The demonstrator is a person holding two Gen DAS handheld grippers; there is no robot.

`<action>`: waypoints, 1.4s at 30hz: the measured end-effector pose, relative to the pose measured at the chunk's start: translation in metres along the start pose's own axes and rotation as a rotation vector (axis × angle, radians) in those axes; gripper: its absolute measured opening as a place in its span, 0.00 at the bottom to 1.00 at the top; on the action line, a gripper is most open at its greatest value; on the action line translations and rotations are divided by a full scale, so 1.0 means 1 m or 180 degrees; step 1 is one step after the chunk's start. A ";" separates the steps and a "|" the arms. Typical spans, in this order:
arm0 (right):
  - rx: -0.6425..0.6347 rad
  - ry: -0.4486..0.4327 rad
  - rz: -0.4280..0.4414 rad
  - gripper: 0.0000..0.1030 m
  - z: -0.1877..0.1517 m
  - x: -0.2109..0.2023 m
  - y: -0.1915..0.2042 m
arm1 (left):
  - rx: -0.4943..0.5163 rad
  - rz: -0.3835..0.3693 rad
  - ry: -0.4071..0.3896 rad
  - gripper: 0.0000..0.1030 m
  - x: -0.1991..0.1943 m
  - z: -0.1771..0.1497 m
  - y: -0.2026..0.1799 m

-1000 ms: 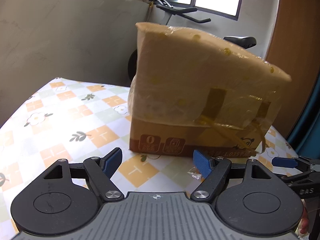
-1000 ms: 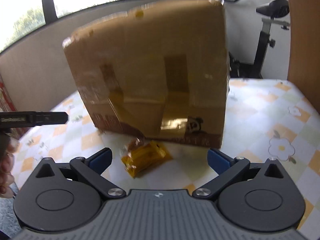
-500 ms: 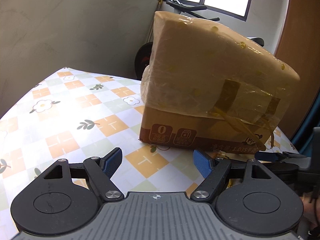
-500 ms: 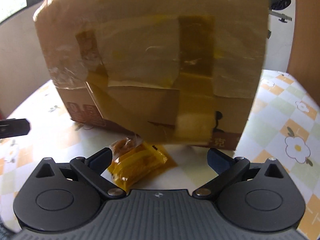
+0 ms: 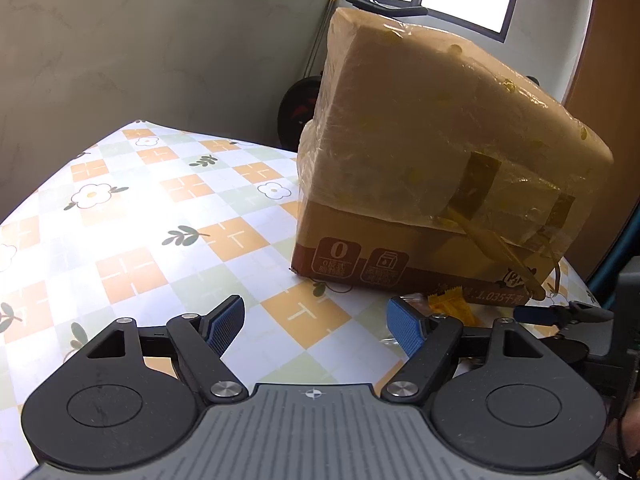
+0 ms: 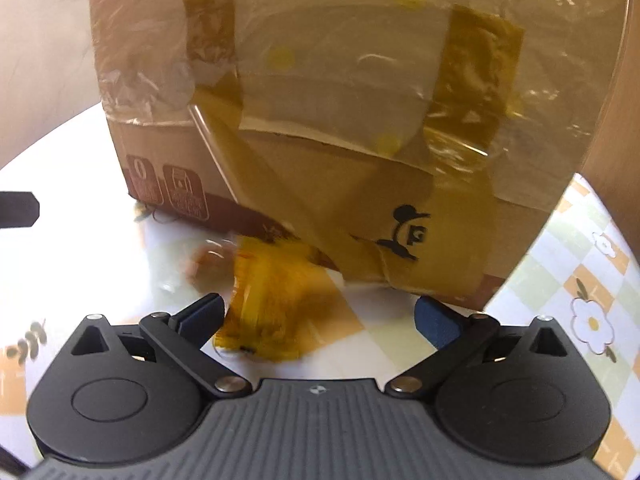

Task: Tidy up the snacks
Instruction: 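Move both tools back down toward the last snacks, then grasp the yellow cake bar with right tool while left grasps nut packet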

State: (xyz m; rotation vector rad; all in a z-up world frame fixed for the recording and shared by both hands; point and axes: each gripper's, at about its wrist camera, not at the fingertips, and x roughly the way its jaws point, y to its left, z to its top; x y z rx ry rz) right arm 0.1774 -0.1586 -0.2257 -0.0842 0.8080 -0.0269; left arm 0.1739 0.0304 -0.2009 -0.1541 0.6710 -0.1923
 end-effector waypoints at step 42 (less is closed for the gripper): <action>-0.0573 -0.0200 0.0683 0.64 -0.004 -0.017 -0.016 | -0.0008 -0.0018 0.0346 0.78 0.018 -0.015 -0.009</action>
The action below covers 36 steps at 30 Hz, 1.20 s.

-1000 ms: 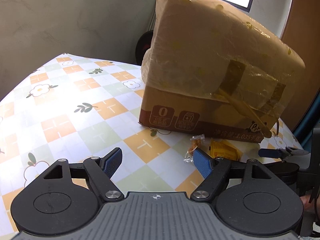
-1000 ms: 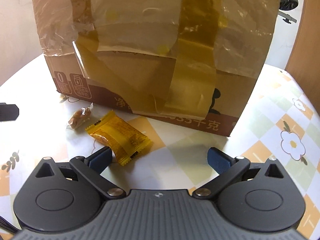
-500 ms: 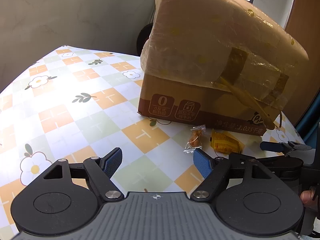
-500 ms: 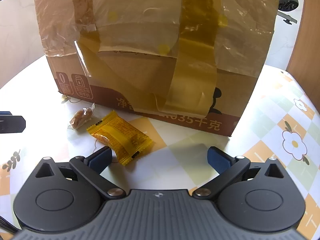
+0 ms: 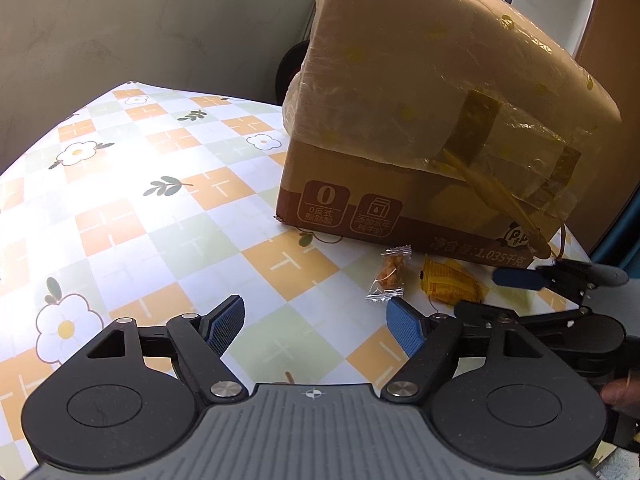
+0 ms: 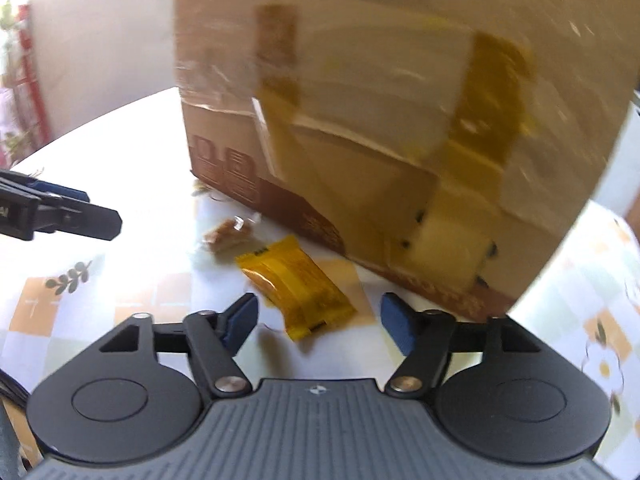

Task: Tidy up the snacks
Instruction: 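Grasp the yellow cake bar with right tool while left grasps nut packet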

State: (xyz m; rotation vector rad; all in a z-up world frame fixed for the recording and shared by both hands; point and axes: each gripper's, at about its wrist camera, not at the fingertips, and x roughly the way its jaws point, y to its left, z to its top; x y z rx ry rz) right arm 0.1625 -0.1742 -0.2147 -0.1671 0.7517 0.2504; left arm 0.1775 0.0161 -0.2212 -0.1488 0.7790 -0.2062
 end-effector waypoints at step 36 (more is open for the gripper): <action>0.0379 -0.0130 0.0171 0.37 -0.020 -0.012 -0.029 | 0.0745 -0.0072 0.0146 0.24 0.082 0.023 -0.059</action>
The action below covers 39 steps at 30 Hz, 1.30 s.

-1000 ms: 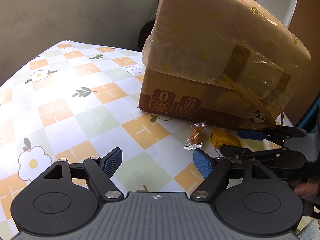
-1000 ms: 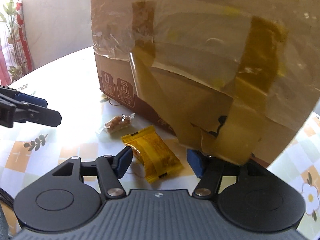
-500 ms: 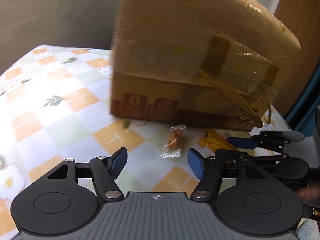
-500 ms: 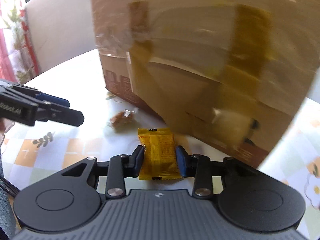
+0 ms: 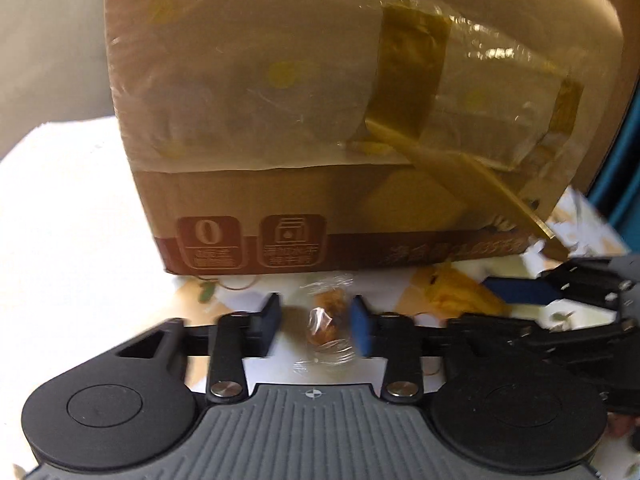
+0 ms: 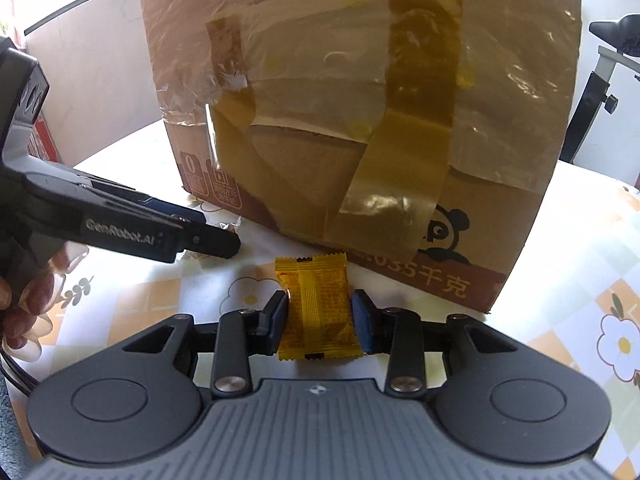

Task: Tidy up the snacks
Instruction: 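Grasp the yellow cake bar with right tool while left grasps nut packet, then lift both held snacks and carry them over the open box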

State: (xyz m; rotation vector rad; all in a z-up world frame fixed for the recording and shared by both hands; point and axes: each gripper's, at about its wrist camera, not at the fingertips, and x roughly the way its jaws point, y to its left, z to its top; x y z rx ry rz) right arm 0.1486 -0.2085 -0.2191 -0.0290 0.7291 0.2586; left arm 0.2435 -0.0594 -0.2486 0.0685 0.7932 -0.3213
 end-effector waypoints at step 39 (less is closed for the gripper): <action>-0.0037 -0.0035 0.0054 0.37 -0.002 0.005 0.002 | -0.0466 -0.0079 -0.0123 0.20 -0.056 -0.044 0.022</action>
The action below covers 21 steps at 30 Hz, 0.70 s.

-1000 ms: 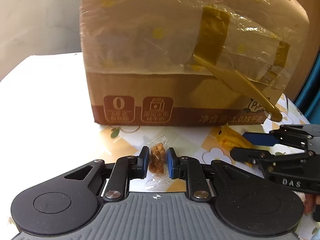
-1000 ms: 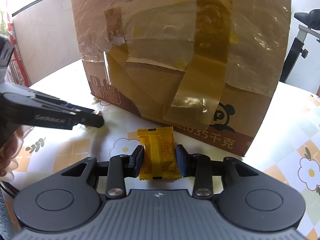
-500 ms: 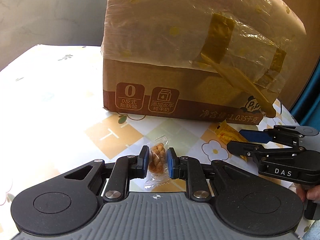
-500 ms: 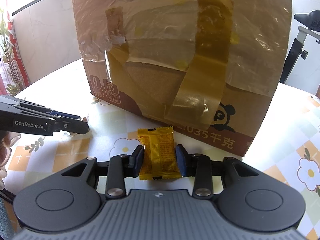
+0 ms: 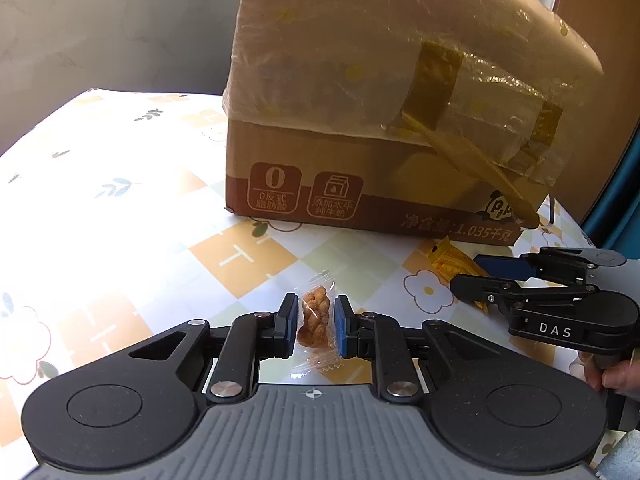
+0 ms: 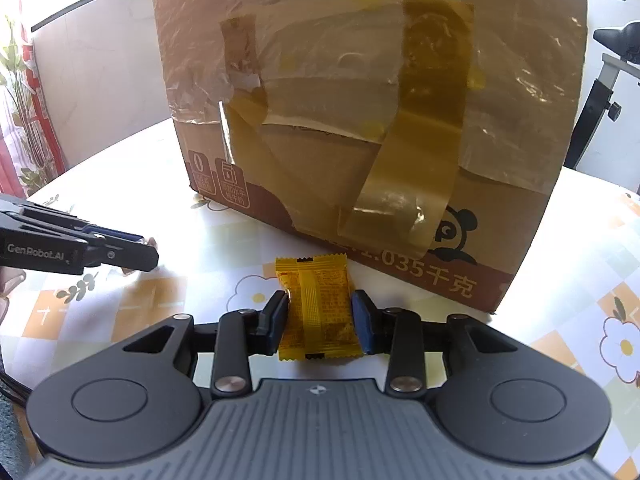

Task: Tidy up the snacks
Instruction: 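Lift both held snacks and carry them over the open box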

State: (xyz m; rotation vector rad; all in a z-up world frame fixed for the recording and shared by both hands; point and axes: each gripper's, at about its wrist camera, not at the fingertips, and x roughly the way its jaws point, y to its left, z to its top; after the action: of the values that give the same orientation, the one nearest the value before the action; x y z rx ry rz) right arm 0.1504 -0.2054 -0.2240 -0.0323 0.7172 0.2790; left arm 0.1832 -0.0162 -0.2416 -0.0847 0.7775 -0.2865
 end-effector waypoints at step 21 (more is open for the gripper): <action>-0.0257 -0.0364 0.0415 0.36 0.031 -0.055 0.042 | -0.0099 -0.0016 -0.0447 0.20 -0.065 0.022 0.003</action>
State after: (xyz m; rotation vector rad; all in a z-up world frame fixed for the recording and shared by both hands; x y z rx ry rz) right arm 0.1199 -0.1745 -0.1626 -0.0461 0.5950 0.4313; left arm 0.1555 0.0043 -0.1827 -0.1346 0.6426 -0.2704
